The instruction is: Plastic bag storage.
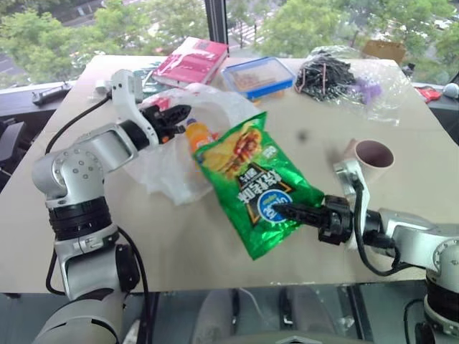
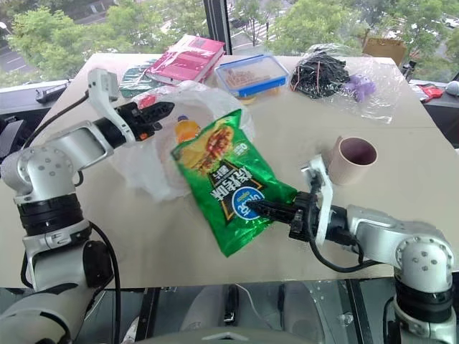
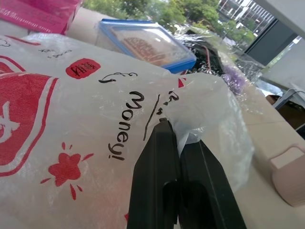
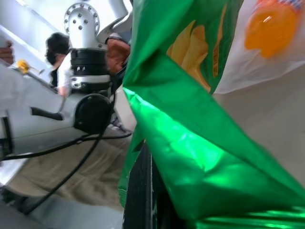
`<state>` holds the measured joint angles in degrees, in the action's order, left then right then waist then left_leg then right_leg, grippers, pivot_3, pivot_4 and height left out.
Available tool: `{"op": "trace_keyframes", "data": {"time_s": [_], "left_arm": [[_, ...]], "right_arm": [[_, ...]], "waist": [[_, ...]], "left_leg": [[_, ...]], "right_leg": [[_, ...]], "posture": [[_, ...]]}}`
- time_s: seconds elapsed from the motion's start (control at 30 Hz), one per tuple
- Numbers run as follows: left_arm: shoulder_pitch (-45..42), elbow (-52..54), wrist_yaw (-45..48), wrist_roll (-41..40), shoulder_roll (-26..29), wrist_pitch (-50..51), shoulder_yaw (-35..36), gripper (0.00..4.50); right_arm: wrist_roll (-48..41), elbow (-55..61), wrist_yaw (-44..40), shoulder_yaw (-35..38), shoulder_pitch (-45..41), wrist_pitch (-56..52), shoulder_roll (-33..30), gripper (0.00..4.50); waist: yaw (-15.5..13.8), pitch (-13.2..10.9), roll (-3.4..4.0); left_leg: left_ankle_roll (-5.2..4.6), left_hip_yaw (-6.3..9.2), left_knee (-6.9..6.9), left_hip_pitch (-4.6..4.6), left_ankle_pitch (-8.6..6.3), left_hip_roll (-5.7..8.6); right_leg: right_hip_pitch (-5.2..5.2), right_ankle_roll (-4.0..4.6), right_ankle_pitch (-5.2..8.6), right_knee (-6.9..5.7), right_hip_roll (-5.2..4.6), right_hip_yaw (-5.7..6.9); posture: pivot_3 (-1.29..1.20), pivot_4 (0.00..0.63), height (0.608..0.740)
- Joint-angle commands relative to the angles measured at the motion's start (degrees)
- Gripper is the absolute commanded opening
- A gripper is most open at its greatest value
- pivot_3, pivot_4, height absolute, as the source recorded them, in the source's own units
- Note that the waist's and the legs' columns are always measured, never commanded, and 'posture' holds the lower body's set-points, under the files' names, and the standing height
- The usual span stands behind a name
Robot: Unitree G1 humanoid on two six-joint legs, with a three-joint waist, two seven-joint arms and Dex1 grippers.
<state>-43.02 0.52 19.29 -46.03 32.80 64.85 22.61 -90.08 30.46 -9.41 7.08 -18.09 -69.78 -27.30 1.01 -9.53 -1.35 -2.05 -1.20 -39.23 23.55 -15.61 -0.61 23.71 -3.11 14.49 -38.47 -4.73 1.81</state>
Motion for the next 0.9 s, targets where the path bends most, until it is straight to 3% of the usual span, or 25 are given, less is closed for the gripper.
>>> {"op": "trace_keyframes", "data": {"time_s": [0.03, 0.27, 0.47, 0.7, 0.87, 0.9], "left_arm": [[-0.7, 3.6, 2.6, -2.9, 1.9, 0.8, 1.3, 0.00], [0.2, 7.2, 4.8, -7.8, 4.3, 3.7, 2.7, 0.00], [2.6, 9.4, 4.2, -9.6, 4.8, 4.5, 3.3, 0.00], [5.9, 12.7, 2.4, -11.7, 5.2, 6.2, 3.7, 0.00], [7.3, 14.9, 0.7, -13.7, 4.5, 6.4, 4.1, 0.00], [7.5, 15.3, 0.2, -14.3, 4.3, 6.6, 4.3, 0.00]], "right_arm": [[-0.3, -7.4, 3.4, -5.2, -6.8, 1.9, 3.1, 0.02], [14.6, -25.9, -1.1, -13.6, -19.0, 3.6, 12.2, 0.02], [24.9, -41.4, -7.5, -14.7, -29.4, 7.4, 20.6, 0.02], [38.8, -66.0, -14.8, -13.0, -44.5, 19.0, 31.9, 0.02], [49.2, -83.9, -16.4, -12.1, -53.9, 32.9, 40.9, 0.02], [51.3, -86.8, -15.9, -12.2, -55.1, 36.0, 42.2, 0.27]], "waist": [[0.1, 0.0, -0.01], [-0.1, 0.0, -0.03], [0.0, 0.0, -0.02], [0.7, 0.0, -0.01], [1.0, 0.0, 0.00], [0.9, 0.0, 0.00]], "left_leg": [[0.00, -0.01, -0.01, 0.01, 0.00, 0.00], [0.04, 0.01, -0.02, 0.16, 0.03, -0.01], [0.11, -0.01, -0.01, 0.18, 0.06, 0.00], [0.18, 0.02, 0.03, 0.18, 0.10, -0.01], [0.19, 0.03, 0.06, 0.20, 0.10, 0.02], [0.19, 0.06, 0.06, 0.21, 0.10, 0.02]], "right_leg": [[0.01, 0.00, 0.00, -0.01, 0.02, -0.01], [0.06, 0.00, -0.01, 0.12, -0.02, 0.03], [0.07, -0.01, -0.01, 0.21, -0.03, 0.03], [0.09, 0.00, -0.01, 0.19, 0.03, 0.06], [0.08, -0.01, -0.02, 0.29, -0.04, 0.06], [0.08, 0.00, -0.02, 0.30, -0.07, 0.11]], "posture": [[0.00, 0.150, 0.740], [0.00, 0.150, 0.740], [0.00, 0.150, 0.740], [0.00, 0.150, 0.740], [0.00, 0.150, 0.740], [0.00, 0.150, 0.740]]}}
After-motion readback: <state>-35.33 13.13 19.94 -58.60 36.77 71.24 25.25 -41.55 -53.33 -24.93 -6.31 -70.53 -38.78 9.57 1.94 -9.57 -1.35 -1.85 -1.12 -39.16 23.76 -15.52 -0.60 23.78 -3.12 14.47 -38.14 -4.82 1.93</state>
